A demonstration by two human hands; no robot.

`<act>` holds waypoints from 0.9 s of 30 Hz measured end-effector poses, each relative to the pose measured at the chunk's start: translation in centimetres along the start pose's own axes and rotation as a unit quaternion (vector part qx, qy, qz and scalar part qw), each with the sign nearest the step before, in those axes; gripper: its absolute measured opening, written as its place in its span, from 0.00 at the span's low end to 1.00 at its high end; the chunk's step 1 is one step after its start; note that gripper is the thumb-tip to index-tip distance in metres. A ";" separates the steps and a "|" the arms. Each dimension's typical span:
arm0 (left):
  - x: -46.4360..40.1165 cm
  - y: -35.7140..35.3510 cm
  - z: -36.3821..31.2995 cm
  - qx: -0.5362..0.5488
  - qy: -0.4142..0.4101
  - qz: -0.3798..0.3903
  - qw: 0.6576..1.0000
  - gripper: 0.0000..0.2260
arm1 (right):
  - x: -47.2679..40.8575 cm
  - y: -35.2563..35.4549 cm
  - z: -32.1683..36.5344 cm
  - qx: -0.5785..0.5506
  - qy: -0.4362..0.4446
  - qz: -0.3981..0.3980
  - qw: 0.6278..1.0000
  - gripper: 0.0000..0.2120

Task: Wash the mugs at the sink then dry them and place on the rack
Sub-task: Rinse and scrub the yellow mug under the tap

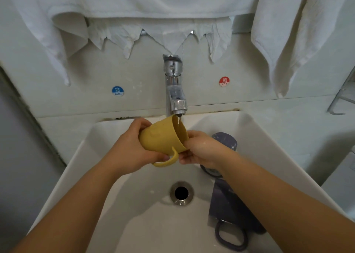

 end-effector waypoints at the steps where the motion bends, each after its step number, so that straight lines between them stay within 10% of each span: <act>1: 0.1 -0.1 -0.1 -0.001 0.003 0.009 1.000 0.37 | 0.0 0.4 0.0 0.038 -0.002 -0.028 0.999 0.08; 5: 0.2 -0.6 -0.1 -0.006 0.003 0.021 1.000 0.33 | -0.2 1.5 0.3 0.172 0.015 -0.100 0.980 0.14; 13: 0.1 -0.6 0.9 0.100 0.082 0.073 0.989 0.29 | 0.1 -0.3 -0.6 -0.041 -0.045 0.062 0.996 0.09; 21: 1.0 -1.8 2.0 0.397 0.262 0.153 0.866 0.30 | 0.0 1.2 -0.8 -0.022 -0.057 -0.061 0.996 0.14; 27: 1.1 -2.1 1.4 0.406 0.202 0.203 0.868 0.47 | 0.9 0.2 -1.1 -0.101 -0.108 -0.018 0.989 0.13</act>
Point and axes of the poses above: each hand's wrist, its own x-axis away from the middle knuckle, its own y-axis out of the back of the hand, z = x × y, the point moved 7 cm from there along -x, towards the middle knuckle, and after that the axes turned 9 degrees about -z, right-handed, at the moved point
